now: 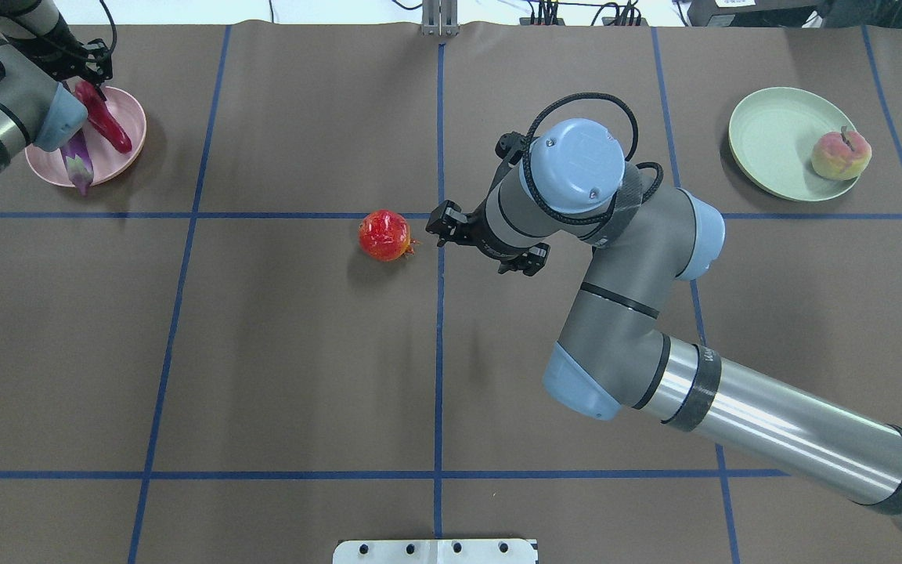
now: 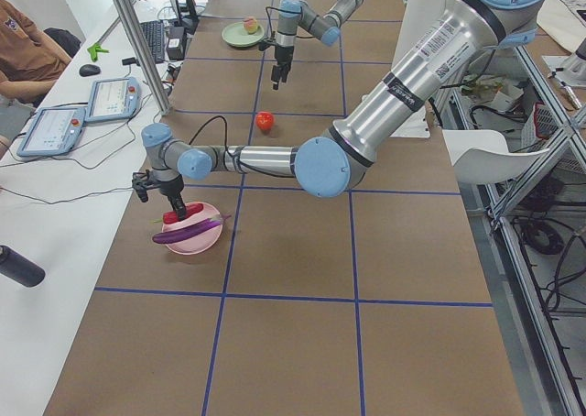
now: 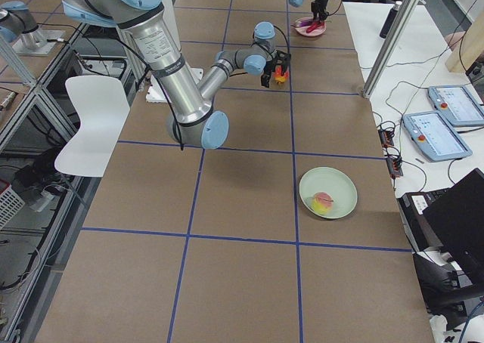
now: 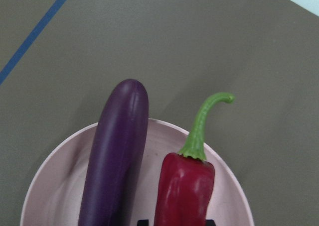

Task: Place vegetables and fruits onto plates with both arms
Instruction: 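Lower the pepper onto the pink plate while the right gripper reaches for the pomegranate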

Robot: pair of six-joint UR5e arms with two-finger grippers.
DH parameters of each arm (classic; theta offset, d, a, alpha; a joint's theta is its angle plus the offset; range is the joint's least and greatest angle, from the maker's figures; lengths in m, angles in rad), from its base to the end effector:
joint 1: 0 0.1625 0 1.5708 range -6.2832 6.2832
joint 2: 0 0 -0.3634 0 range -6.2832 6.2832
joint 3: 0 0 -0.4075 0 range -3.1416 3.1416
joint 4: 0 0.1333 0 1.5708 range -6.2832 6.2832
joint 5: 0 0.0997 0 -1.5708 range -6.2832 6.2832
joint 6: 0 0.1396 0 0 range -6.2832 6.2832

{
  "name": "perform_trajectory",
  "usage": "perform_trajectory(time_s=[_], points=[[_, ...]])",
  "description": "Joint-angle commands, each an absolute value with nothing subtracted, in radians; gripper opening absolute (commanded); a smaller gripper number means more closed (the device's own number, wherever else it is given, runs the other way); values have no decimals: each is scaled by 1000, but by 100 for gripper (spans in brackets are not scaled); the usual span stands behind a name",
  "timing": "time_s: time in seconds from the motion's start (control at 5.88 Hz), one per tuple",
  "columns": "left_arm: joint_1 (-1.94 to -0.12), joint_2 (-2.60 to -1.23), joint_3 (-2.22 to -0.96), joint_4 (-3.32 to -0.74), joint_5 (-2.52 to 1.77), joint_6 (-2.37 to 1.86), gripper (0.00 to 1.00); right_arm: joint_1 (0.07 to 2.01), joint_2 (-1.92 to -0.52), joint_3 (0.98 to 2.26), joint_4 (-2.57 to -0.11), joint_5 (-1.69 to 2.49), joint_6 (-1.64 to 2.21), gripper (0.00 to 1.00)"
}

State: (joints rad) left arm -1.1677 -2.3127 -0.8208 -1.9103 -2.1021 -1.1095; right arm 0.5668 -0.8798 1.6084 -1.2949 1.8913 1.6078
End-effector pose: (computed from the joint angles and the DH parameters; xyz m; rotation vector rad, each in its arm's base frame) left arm 0.2510 -0.7480 0.5151 -0.1278 0.6141 -0.5955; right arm -0.5434 -0.4517 0.1582 -0.0223 -1.0436 0.3876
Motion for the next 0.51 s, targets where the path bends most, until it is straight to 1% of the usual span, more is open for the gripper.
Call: perform_trajectory(time_s=[0.0,0.17,0.34], points=[[-1169,-2298,-885,-1896,-2135,-1097,100,519,-839,1588,-1298,1829,1663,100],[-1175,-2275,-952,-1896,-2184,-1110,100,518,-762,1498,-1299,1800,1743,100],[-1169,-2226,-1024,-1896,-2186,-1152,100,518,-724,1453,-1299,1796,1805,100]])
